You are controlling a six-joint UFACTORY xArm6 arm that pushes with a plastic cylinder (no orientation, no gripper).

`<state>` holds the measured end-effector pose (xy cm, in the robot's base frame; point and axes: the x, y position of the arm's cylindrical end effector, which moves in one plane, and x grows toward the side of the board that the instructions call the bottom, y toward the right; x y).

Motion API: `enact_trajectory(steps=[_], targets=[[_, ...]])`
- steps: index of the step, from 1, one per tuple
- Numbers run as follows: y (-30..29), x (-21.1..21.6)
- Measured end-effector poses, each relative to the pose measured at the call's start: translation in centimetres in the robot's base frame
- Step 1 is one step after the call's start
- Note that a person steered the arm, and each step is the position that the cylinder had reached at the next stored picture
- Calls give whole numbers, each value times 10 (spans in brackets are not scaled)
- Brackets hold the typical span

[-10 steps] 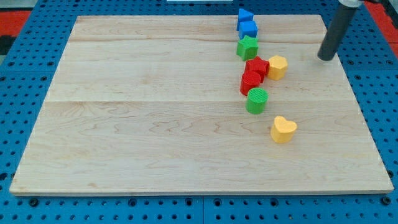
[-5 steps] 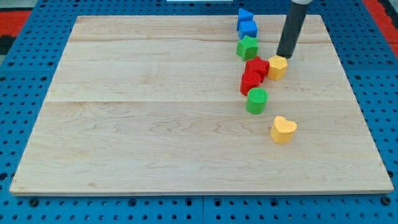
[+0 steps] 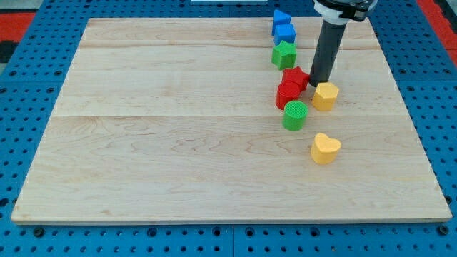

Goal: Move the yellow hexagon to the bottom right

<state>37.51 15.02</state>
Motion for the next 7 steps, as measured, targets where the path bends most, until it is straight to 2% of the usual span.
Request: enact_trajectory(steps=[1,3,6,7], targets=[[1,14],[23,17],[64,53],[62,15]])
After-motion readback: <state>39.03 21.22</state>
